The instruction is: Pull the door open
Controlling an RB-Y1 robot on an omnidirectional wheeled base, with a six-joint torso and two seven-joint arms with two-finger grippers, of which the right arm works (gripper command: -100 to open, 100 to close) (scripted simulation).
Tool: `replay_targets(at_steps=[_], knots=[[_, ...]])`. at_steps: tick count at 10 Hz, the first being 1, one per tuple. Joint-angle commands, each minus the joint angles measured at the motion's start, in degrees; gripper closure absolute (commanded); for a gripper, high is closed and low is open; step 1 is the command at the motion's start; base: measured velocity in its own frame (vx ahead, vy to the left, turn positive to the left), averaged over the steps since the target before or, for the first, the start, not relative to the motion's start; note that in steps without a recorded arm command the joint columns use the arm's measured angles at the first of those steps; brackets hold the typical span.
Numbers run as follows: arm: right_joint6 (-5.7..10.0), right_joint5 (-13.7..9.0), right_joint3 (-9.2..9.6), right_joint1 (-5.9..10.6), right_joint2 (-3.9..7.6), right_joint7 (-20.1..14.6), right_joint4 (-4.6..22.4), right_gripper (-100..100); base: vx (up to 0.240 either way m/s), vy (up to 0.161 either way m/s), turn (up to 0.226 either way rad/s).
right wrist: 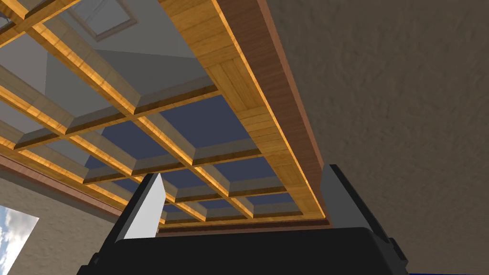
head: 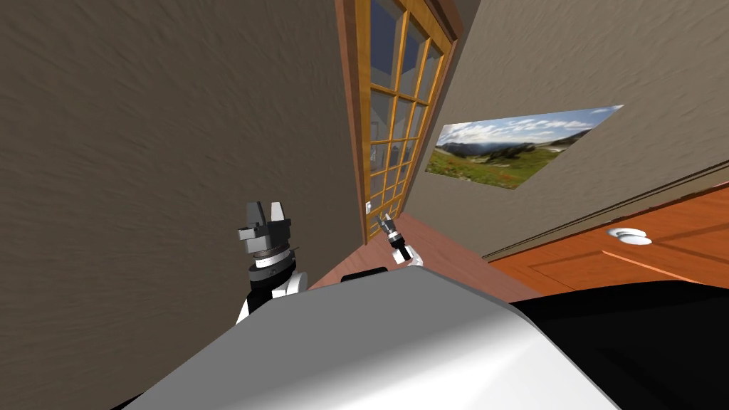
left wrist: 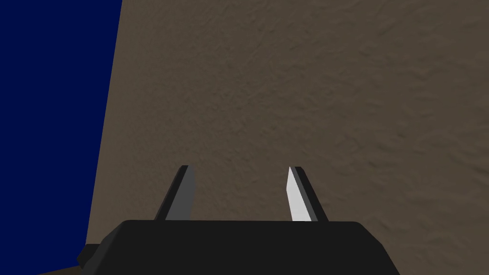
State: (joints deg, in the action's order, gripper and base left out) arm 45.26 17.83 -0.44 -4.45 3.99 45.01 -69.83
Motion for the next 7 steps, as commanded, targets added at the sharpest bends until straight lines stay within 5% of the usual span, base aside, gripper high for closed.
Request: replay_targets(at_steps=[1, 7], knots=[[0.81, 1.20, -0.33, 1.36, 0.05, 2.25, 2.86, -100, 0.082, -0.077, 0.042], [2.61, 4.36, -0.99, 4.47, -0.30, 7.83, 11.46, -100, 0.053, -0.063, 0.030]])
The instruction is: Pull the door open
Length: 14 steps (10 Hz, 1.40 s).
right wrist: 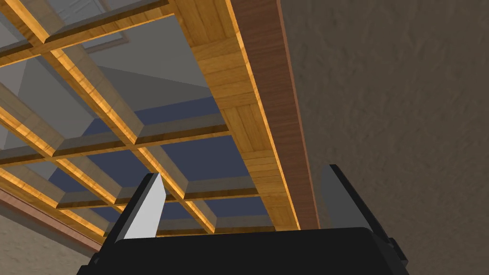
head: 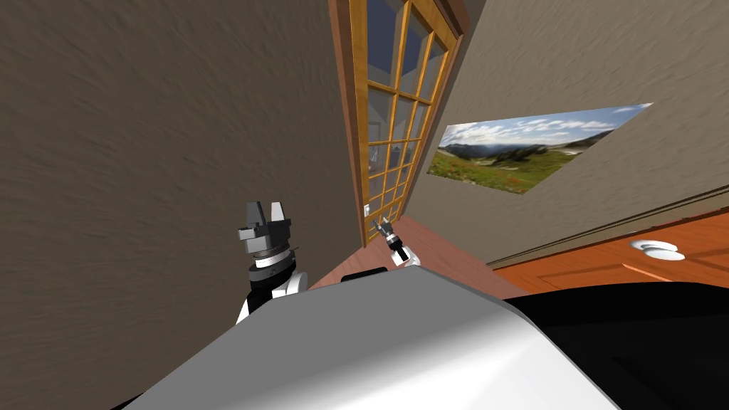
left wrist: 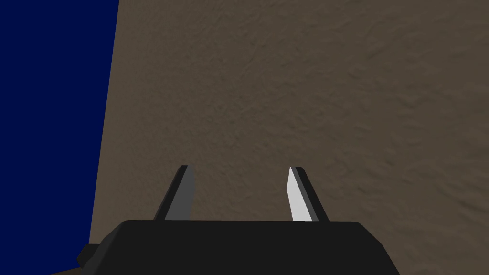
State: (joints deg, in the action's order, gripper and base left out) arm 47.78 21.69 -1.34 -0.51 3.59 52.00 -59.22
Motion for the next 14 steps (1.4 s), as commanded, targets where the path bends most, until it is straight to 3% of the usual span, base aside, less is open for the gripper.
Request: replay_targets(at_steps=[1, 4, 7, 8, 14], knots=[[0.51, 1.23, -0.26, 1.25, -0.01, 2.15, 2.86, -100, 0.090, -0.090, 0.045], [1.32, 2.65, -0.55, 2.64, -0.28, 4.65, 6.92, -100, 0.068, -0.070, 0.028], [2.43, 4.59, -0.96, 4.56, -0.71, 8.11, 12.56, -100, 0.078, -0.082, 0.035], [3.13, 5.81, -1.21, 5.75, -1.02, 10.26, 15.74, -100, 0.098, -0.098, 0.060], [4.81, 8.75, -1.83, 8.63, -2.04, 15.46, 23.69, -100, 0.071, -0.070, 0.031]])
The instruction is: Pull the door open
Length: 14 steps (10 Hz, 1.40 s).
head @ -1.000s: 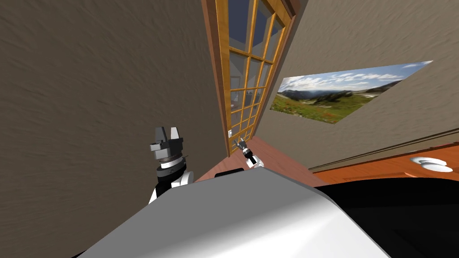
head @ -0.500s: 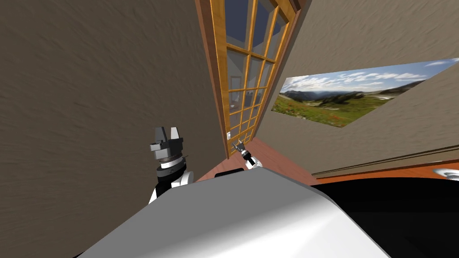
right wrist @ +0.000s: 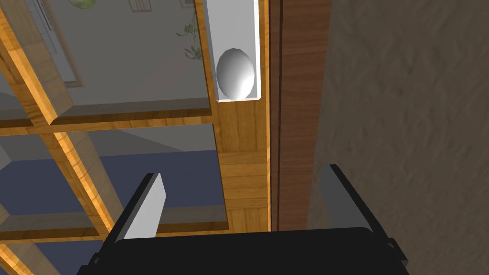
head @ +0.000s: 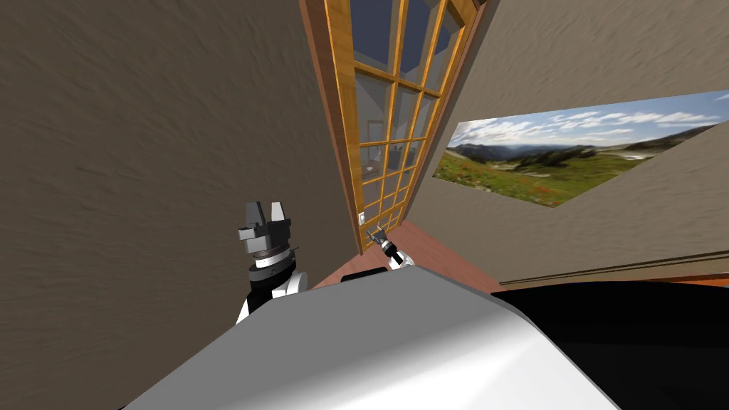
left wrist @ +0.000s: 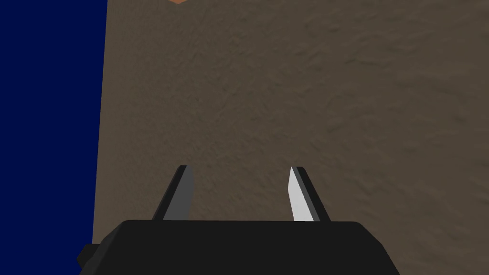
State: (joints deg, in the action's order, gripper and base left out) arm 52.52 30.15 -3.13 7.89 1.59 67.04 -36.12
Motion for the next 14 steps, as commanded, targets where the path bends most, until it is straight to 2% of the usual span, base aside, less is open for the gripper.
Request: replay_targets(at_steps=[1, 2, 4, 5, 6, 7, 9, 10, 11, 12, 14], knots=[[0.32, 0.73, -0.12, 0.67, -0.24, 1.21, 1.77, -100, 0.058, -0.051, 0.013], [0.18, 0.41, -0.12, 0.60, -0.25, 0.82, 1.30, -100, 0.026, -0.023, 0.006], [1.86, -0.77, -1.65, 0.15, 2.42, 0.26, 2.69, -100, -0.115, 0.062, 0.257], [1.86, -0.77, -1.65, 0.15, 2.42, 0.26, 2.69, -100, -0.117, 0.085, 0.066], [2.93, -1.57, -2.63, -0.20, 3.97, -0.25, 3.50, -100, -0.076, 0.099, 0.188], [2.93, -1.57, -2.63, -0.20, 3.97, -0.25, 1.64, -100, -0.062, 0.073, 0.138], [2.93, -1.57, -2.63, -0.20, 3.97, -0.25, 3.50, -100, -0.016, 0.005, -0.004], [3.93, -2.32, -3.54, -0.51, 5.33, -0.71, 4.24, -100, 0.008, 0.043, 0.190], [4.54, -2.77, -4.10, -0.71, 6.15, -1.00, 4.70, -100, 0.028, 0.078, 0.243], [4.54, -2.77, -4.10, -0.71, 6.15, -1.00, 4.70, -100, 0.030, 0.053, 0.092], [6.13, -3.97, -5.56, -1.21, 8.22, -1.76, 5.88, -100, 0.076, 0.064, 0.195]])
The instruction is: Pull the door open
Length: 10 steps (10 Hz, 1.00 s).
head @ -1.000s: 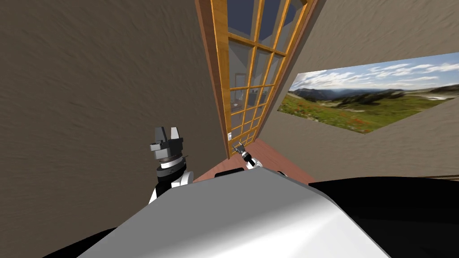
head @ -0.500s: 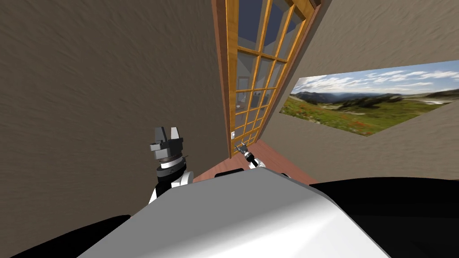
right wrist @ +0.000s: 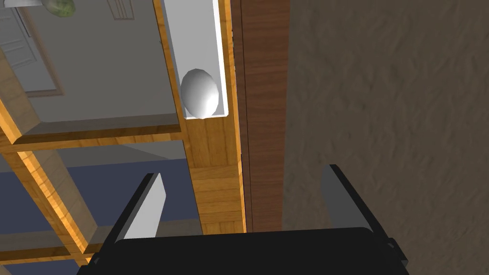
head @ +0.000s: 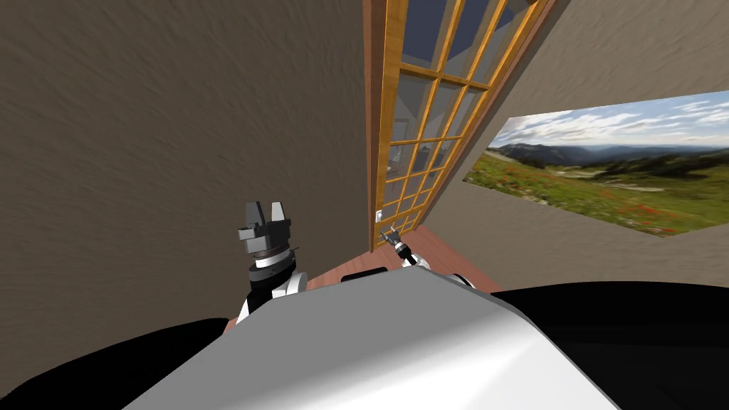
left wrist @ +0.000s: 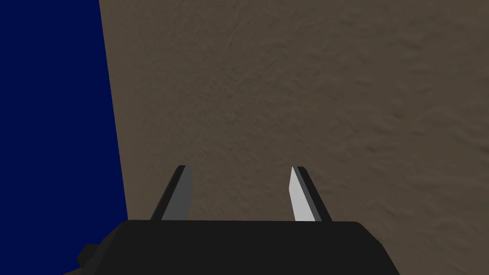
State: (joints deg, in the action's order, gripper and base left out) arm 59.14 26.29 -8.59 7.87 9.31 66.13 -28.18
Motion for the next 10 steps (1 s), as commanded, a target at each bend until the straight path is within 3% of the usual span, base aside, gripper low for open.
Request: replay_targets(at_steps=[1, 2, 3, 4, 5, 7, 10], knots=[[-0.49, -0.10, -0.10, -1.19, 0.51, -0.85, -2.05, -100, 0.096, 0.061, 0.082], [-0.49, -0.10, -0.10, -1.19, 0.51, -0.85, -2.05, -100, 0.045, 0.023, -0.033], [0.41, -0.77, -0.92, -1.47, 1.64, -1.27, -1.39, -100, 0.118, 0.065, 0.118], [0.41, -0.77, -0.92, -1.47, 1.64, -1.27, -3.29, -100, 0.115, 0.043, 0.077], [0.41, -0.77, -0.92, -1.47, 1.64, -1.27, -3.40, -100, 0.054, -0.001, 0.008], [0.41, -0.77, -0.92, -1.47, 1.64, -1.27, -1.39, -100, 0.004, -0.012, -0.004], [1.53, -1.61, -1.94, -1.82, 3.03, -1.81, -0.56, -100, 0.162, 0.025, 0.049]])
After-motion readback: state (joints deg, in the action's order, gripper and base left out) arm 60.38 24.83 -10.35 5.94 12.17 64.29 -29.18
